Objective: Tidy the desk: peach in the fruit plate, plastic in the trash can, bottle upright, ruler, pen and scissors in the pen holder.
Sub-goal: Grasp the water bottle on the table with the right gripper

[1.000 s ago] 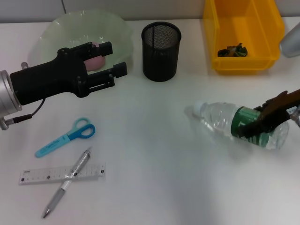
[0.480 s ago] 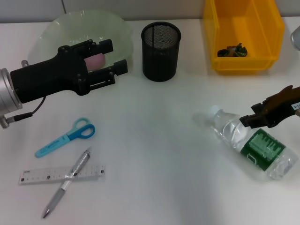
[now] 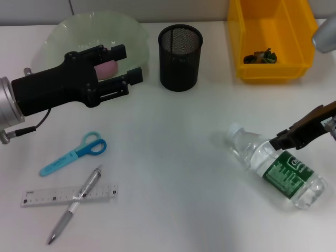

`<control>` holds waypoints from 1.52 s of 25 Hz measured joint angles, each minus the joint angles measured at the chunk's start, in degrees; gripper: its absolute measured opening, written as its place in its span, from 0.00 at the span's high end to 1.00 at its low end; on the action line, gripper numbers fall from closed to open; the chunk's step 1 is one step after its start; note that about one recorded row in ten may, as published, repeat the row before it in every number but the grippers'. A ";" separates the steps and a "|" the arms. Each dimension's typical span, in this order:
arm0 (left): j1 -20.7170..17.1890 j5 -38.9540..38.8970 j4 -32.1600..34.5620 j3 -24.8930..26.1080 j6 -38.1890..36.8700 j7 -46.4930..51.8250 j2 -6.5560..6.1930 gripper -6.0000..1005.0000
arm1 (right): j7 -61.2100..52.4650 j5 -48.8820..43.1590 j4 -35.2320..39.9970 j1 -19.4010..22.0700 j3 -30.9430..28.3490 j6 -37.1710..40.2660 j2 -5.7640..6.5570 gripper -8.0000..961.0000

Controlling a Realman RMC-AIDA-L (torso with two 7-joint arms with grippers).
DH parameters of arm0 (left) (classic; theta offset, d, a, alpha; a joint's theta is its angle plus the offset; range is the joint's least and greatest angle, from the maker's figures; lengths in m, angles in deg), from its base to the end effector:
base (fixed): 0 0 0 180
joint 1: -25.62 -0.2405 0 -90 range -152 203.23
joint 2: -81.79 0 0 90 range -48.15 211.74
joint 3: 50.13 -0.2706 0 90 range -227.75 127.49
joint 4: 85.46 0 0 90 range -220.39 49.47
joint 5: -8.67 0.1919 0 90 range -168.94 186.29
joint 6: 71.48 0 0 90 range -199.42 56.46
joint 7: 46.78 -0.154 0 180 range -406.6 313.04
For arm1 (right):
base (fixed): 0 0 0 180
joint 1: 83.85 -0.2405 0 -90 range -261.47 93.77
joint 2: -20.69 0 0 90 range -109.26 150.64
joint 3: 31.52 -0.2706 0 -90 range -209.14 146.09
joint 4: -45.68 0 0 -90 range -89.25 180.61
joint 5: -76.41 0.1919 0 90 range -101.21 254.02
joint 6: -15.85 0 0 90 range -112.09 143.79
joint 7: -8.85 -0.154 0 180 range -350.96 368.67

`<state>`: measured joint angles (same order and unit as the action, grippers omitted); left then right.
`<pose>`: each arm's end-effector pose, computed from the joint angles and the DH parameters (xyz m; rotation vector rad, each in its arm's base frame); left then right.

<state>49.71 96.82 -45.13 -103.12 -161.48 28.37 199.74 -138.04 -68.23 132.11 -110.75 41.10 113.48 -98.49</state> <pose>-0.2344 0.3183 0.0061 -2.5767 -0.4605 -1.0398 0.2178 0.3149 0.0118 -2.5761 1.0980 -0.3831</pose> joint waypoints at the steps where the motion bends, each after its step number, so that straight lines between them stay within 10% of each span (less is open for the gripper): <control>1: -0.08 -0.01 0.09 0.00 0.00 0.00 0.00 0.37 | -0.52 -0.63 0.06 -0.46 0.00 0.44 0.02 0.77; 4: -0.27 -0.11 0.33 0.00 -0.07 0.00 0.00 0.38 | -1.76 -3.93 0.08 -2.65 -0.02 2.74 0.04 0.80; 15: -0.32 -0.16 0.33 0.05 -0.04 0.00 -0.02 0.38 | -2.48 -5.68 -2.45 -8.82 0.04 7.59 -0.08 0.33; 38: 0.69 0.20 0.26 0.27 0.18 0.00 -0.24 0.38 | -3.11 -10.72 -9.44 -10.80 2.94 4.00 -0.17 0.30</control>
<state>50.40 97.02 -44.87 -102.86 -161.30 28.37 199.49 -141.15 -78.94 122.68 -121.55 44.04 117.48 -98.66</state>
